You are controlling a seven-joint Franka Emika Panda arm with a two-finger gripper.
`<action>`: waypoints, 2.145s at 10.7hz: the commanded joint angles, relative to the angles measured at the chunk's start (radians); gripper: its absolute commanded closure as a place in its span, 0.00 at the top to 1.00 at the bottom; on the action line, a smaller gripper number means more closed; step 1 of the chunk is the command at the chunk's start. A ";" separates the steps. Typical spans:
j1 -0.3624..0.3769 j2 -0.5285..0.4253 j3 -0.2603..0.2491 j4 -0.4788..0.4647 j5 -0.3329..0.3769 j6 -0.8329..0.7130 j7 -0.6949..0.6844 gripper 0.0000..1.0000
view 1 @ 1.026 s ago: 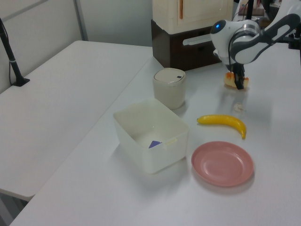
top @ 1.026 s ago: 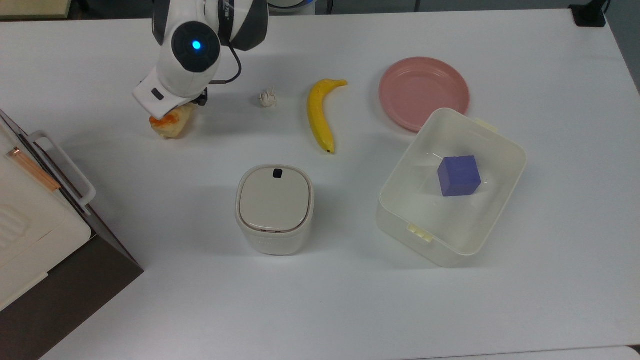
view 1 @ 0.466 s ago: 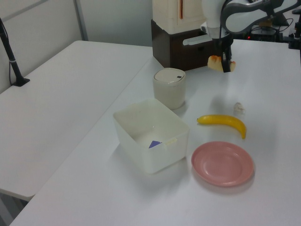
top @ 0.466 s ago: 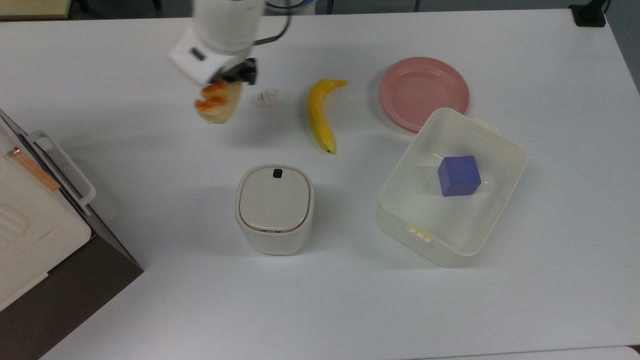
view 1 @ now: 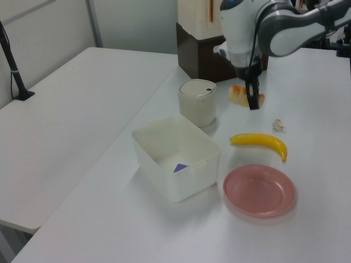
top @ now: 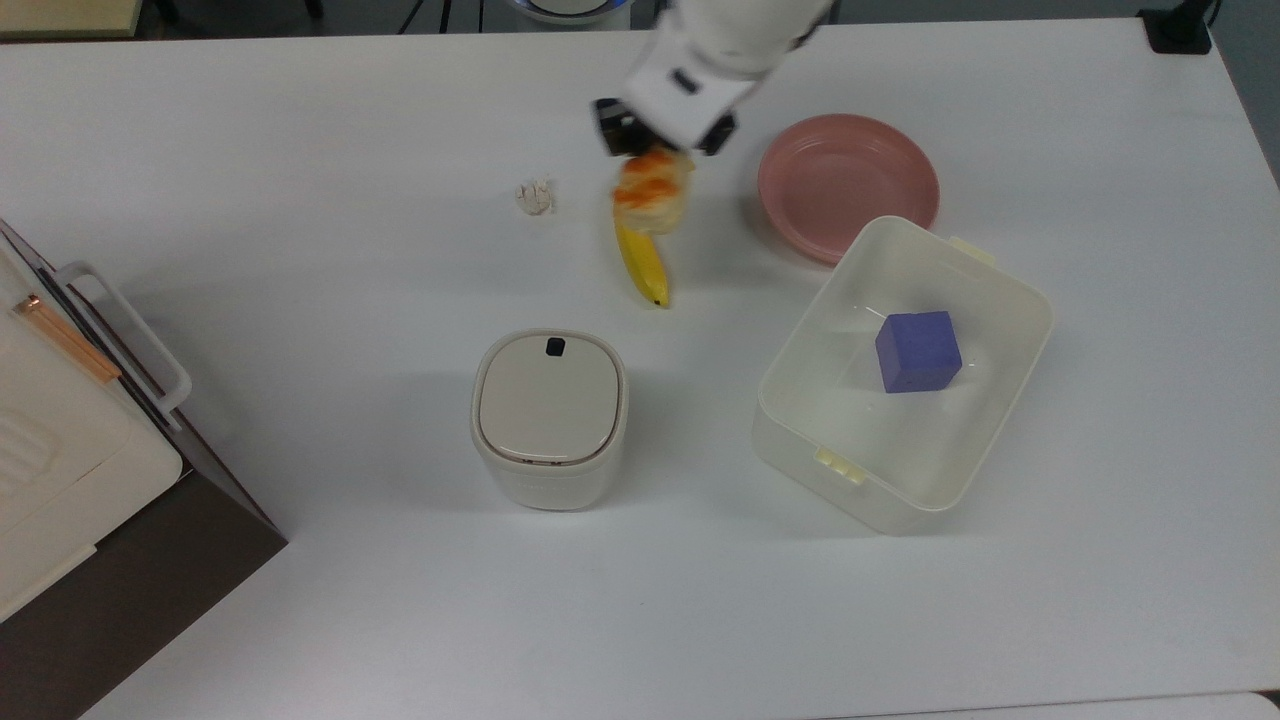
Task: Put the bread on a plate
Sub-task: 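Carry the bread roll over the banana to the pink plate, then lower the bread onto the pink plate and open the gripper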
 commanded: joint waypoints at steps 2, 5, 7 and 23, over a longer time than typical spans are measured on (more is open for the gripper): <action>0.181 0.061 -0.004 0.020 -0.003 -0.034 0.183 0.00; 0.253 0.104 -0.001 0.014 -0.004 -0.033 0.251 0.00; 0.307 0.131 0.002 0.003 -0.004 -0.034 0.286 0.00; -0.026 -0.063 0.039 0.061 0.049 -0.054 0.316 1.00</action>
